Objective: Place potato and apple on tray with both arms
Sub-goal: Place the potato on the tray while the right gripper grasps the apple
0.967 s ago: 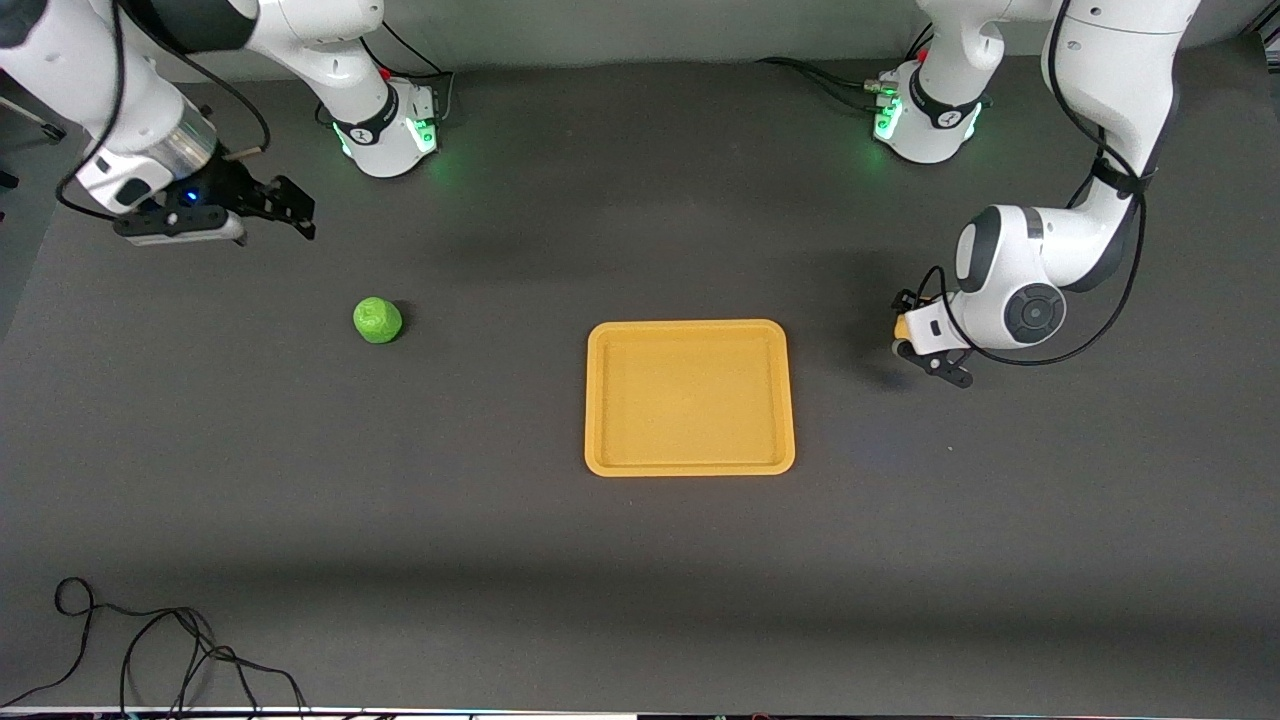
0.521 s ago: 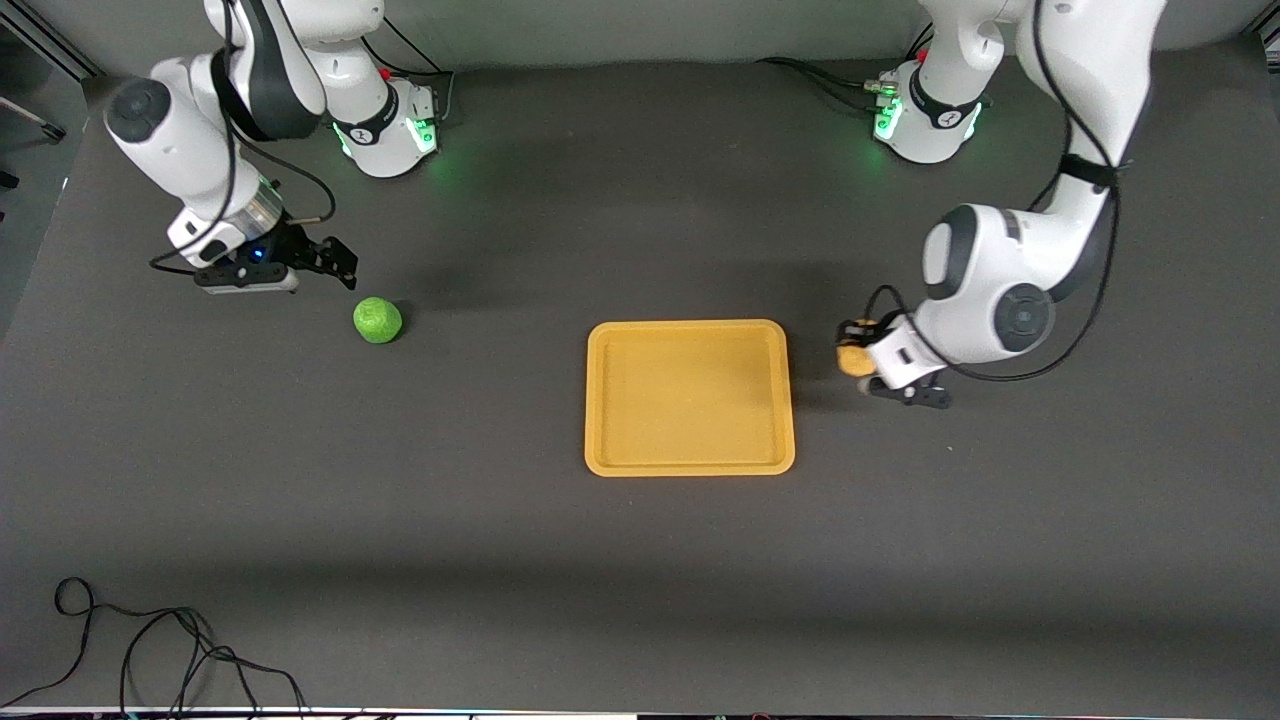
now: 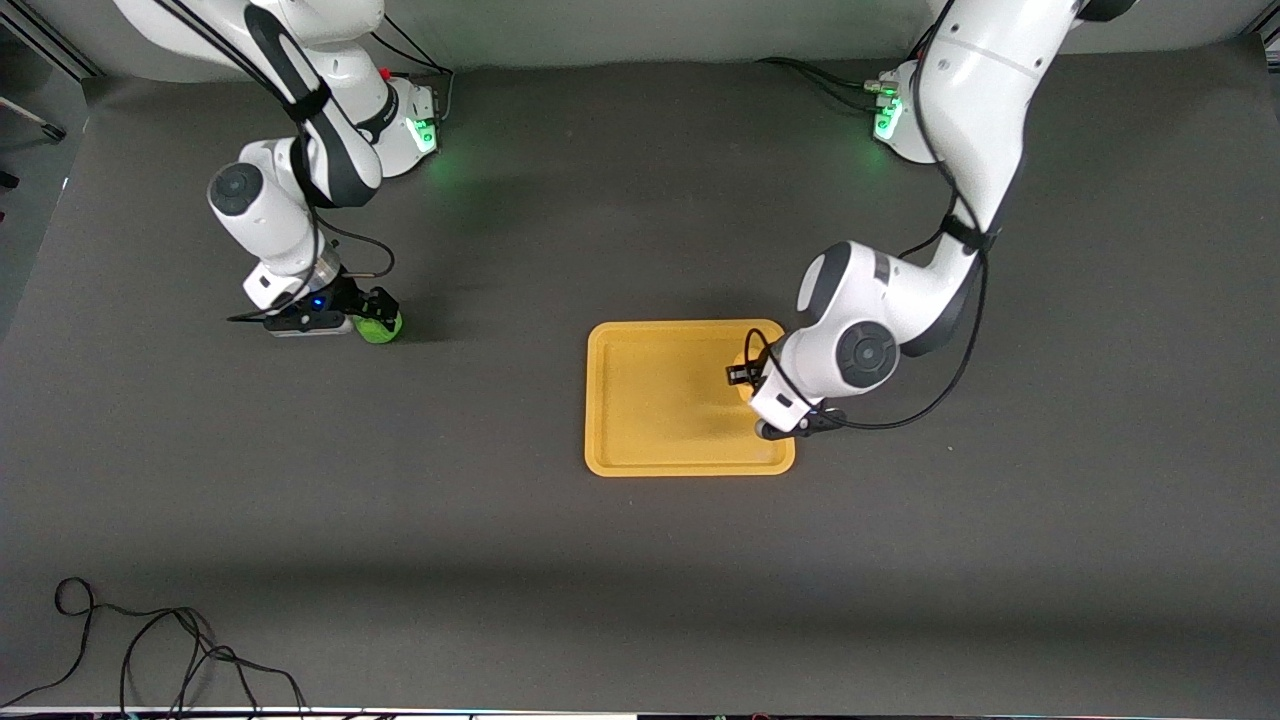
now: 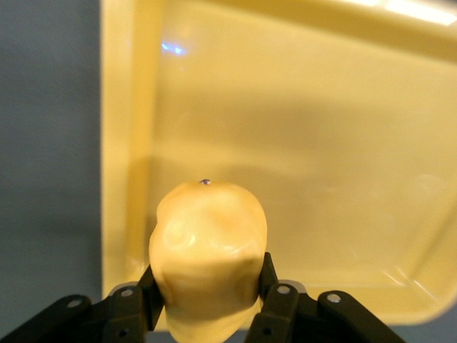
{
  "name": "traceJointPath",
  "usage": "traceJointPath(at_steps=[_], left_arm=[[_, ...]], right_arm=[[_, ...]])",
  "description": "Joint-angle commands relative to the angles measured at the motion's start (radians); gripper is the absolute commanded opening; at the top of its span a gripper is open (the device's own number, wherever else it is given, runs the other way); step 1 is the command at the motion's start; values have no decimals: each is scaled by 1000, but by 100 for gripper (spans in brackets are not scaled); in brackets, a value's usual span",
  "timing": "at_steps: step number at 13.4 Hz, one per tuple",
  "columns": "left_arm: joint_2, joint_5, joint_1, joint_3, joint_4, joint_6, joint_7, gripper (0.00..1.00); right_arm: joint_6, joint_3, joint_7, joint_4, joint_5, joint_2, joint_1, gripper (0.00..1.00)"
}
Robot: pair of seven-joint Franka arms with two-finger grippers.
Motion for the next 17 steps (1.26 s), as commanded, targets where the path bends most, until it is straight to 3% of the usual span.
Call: traceJointPath(at_steps=[1,3,4,5,6,8,11,14,17], left_arm=[[40,-1,-15,11,38,17,-38,28],[48,8,-15,12,37,19,-38,38],[46,17,-15,12,37,16,-38,67],[45,31,-15,12,37,13,-38,90],[39,39,-14,12,37,10,-38,99],[24,39,-3,15,38,-1,-38,99],[-53,58,19,46,84,-132,-38,99],[-200,225,23,142,132,-301,0,100],[-317,319,81,160,129,-427,175,100]], right_arm=[[40,-8,-20,0,17,37,20,100],[21,-8,-22,-1,17,40,18,98],[-14,-10,-24,-1,17,42,18,91],[-57,-10,-24,2,17,36,18,81],[-81,-10,-24,3,17,25,18,70],[-150,-11,-25,23,17,-27,18,57],[-439,-13,-25,167,17,-139,18,57],[-760,-13,-24,403,17,-179,18,57],[-1053,-10,-14,702,17,-144,20,57]])
